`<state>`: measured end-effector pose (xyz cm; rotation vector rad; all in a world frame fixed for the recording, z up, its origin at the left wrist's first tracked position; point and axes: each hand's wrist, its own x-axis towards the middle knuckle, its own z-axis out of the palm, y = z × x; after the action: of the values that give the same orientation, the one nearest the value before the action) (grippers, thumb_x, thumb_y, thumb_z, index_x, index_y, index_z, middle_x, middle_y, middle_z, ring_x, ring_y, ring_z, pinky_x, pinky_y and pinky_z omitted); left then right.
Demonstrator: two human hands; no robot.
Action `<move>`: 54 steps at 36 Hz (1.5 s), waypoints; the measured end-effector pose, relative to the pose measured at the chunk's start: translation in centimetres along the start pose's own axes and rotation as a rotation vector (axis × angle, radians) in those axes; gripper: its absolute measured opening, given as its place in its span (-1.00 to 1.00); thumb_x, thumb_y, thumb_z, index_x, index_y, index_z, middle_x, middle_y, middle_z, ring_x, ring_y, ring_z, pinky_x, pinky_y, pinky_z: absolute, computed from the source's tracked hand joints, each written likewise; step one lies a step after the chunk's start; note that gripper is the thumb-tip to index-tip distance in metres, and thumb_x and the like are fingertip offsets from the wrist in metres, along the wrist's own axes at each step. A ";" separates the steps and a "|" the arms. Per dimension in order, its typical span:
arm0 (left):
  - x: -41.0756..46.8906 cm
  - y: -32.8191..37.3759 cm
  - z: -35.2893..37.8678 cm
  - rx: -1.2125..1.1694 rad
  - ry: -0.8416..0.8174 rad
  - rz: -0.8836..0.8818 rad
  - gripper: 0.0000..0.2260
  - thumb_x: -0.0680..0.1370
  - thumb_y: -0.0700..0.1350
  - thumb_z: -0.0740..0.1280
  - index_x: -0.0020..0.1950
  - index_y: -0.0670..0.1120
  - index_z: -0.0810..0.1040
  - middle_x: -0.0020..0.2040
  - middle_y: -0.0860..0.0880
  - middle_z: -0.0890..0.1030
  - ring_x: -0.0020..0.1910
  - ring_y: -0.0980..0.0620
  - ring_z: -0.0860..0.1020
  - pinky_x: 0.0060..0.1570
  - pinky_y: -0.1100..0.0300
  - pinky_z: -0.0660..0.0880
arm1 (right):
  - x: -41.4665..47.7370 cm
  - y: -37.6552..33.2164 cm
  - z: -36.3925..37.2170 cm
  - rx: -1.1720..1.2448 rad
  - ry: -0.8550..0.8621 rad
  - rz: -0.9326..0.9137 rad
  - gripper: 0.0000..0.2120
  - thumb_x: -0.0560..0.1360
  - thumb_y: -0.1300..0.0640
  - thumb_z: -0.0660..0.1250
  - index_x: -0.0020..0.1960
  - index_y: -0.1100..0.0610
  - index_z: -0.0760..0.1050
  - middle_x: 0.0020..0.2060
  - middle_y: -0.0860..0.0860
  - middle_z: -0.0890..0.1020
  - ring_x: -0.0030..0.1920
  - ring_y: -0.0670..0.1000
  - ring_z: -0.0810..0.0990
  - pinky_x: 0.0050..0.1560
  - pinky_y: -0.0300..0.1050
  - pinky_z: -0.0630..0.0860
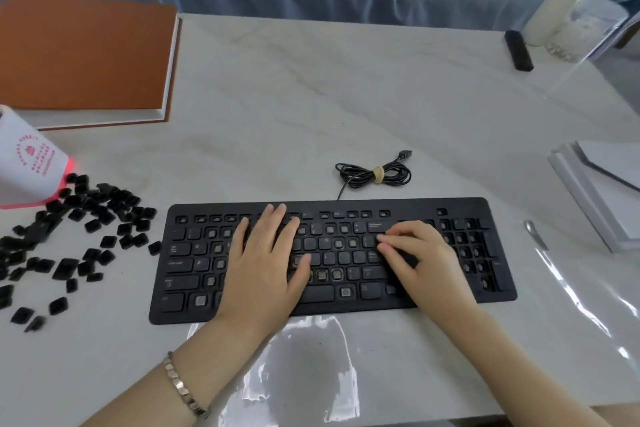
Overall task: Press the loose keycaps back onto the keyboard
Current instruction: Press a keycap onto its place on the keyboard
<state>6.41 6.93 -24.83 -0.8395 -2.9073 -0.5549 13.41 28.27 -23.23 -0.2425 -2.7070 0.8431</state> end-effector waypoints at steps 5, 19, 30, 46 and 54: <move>1.2 0.8 0.3 0.018 -0.054 0.070 -0.49 0.52 0.10 0.10 0.29 -0.19 0.51 0.33 -0.15 0.49 0.37 -0.02 0.29 0.35 0.00 0.13 | 0.8 3.0 -4.0 -0.023 0.177 0.295 -0.79 0.47 0.31 0.33 0.07 0.18 0.61 -0.10 -0.06 0.52 -0.09 -0.04 0.51 -0.08 -0.43 0.32; 1.4 1.0 0.7 0.057 -0.081 0.112 -0.37 0.61 0.22 -0.14 0.31 -0.15 0.49 0.35 -0.13 0.47 0.39 -0.04 0.28 0.35 -0.03 0.13 | 0.5 11.9 -9.0 -0.177 0.118 0.859 -0.82 0.54 0.10 0.24 -0.10 0.15 0.58 0.05 0.18 0.47 -0.06 0.16 0.49 -0.08 -0.09 0.36; 1.5 0.9 1.1 0.064 -0.052 0.120 -0.37 0.61 0.23 -0.14 0.31 -0.16 0.49 0.35 -0.14 0.47 0.39 -0.04 0.29 0.35 -0.03 0.14 | 1.6 12.1 -9.7 -0.080 0.148 0.918 -0.87 0.48 0.15 0.36 -0.06 0.22 0.56 -0.19 0.09 0.59 0.01 0.20 0.55 0.02 -0.02 0.45; 1.2 0.4 1.0 0.006 0.073 0.123 -0.51 0.53 0.16 0.12 0.25 -0.14 0.55 0.32 -0.07 0.51 0.36 0.05 0.34 0.35 -0.03 0.19 | 2.8 -3.6 -3.3 0.246 -0.228 0.401 -0.89 0.39 0.15 0.46 -0.23 -0.05 0.59 -0.35 -0.18 0.60 -0.34 -0.32 0.52 -0.24 -0.55 0.38; 1.3 -0.1 1.4 -0.032 0.118 0.125 -0.54 0.48 0.16 0.18 0.21 -0.09 0.58 0.30 -0.05 0.53 0.35 0.07 0.36 0.33 -0.01 0.20 | 3.8 -6.4 0.2 0.264 -0.324 0.568 -0.82 0.39 0.13 0.44 -0.37 -0.01 0.57 -0.54 -0.09 0.58 -0.44 -0.15 0.56 -0.14 -0.14 0.61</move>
<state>5.33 8.03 -25.93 -0.9503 -2.7244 -0.6193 9.31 23.85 -18.80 -0.9120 -2.8029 1.4952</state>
